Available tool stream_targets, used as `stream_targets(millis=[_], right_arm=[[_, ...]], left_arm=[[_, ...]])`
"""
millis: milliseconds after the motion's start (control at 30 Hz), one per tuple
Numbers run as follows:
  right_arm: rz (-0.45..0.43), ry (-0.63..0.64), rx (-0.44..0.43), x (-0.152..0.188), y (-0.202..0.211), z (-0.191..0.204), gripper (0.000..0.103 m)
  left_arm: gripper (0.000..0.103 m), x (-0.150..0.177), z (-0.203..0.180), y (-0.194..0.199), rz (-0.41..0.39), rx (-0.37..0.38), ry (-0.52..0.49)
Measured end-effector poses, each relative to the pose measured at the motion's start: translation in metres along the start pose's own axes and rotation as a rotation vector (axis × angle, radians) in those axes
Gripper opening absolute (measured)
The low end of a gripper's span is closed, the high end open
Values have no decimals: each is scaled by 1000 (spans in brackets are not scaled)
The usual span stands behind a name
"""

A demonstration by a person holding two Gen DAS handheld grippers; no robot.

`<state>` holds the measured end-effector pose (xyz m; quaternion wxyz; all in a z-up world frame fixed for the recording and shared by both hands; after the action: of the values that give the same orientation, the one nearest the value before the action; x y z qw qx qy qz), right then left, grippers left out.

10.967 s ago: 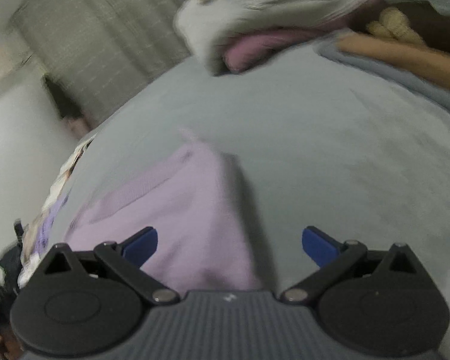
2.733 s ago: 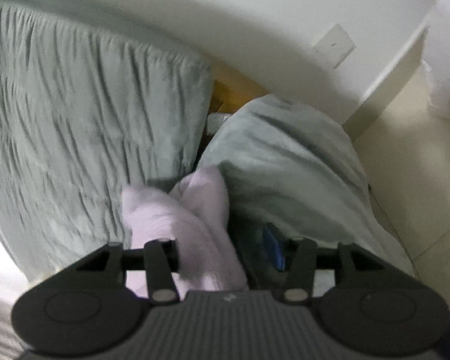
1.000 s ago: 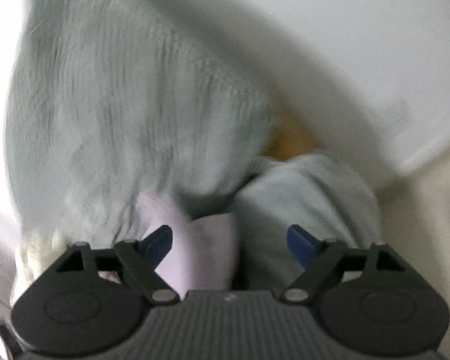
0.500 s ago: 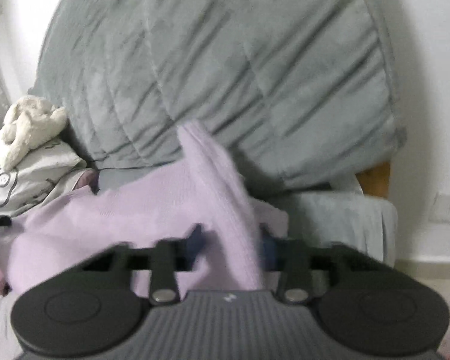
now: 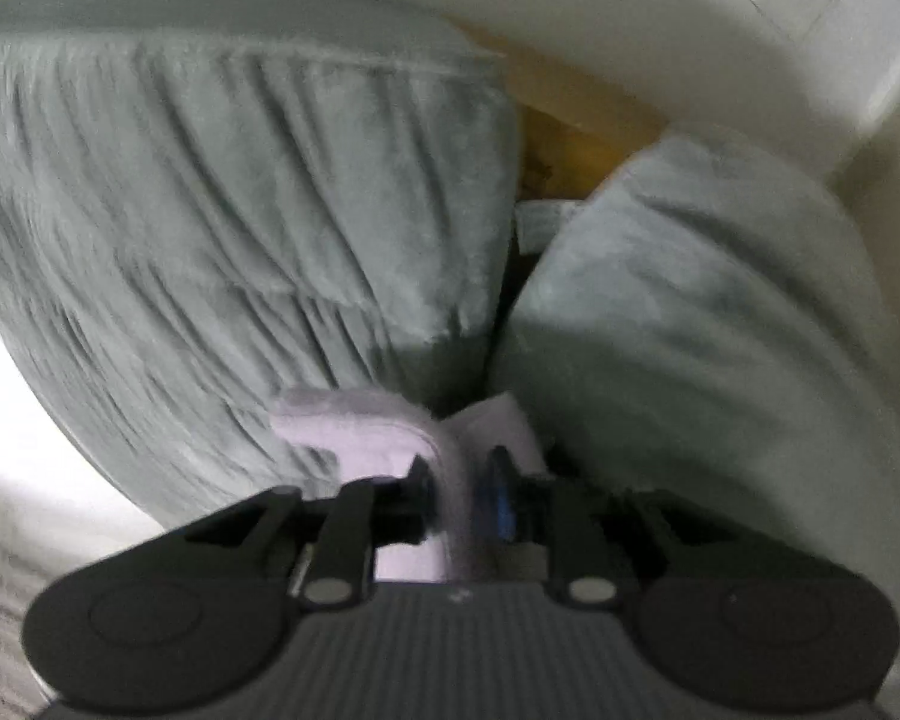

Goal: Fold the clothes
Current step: 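Open both grippers and release the folded sweater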

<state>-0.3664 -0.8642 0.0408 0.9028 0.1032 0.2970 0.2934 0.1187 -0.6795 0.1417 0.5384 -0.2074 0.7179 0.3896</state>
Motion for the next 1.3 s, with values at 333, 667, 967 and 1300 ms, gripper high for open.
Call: stream_targets(millis=[333, 667, 967, 1300], right_arm=[[-128, 687, -244, 4, 3, 107, 61], [126, 765, 65, 33, -68, 59, 86], [153, 563, 91, 28, -59, 34, 86], [24, 694, -153, 51, 18, 88, 90]], left_arm=[[86, -10, -58, -23, 87, 180, -177], [86, 45, -60, -115, 272, -6, -92], [87, 54, -50, -101, 155, -77, -96], [88, 64, -63, 36, 78, 133, -25]])
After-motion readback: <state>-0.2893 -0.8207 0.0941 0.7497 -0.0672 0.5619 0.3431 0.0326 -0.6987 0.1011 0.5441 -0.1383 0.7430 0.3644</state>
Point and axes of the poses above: each gripper's, at about its wrist camera, not at the fingertips, and y roughly against the way its jaws point, z to its left, x to its underside, the point moved 8 cm from there along -y, roughly the way its jaws point, and after that the axes turned 9 degrees about -z, right-handed, at the moved point
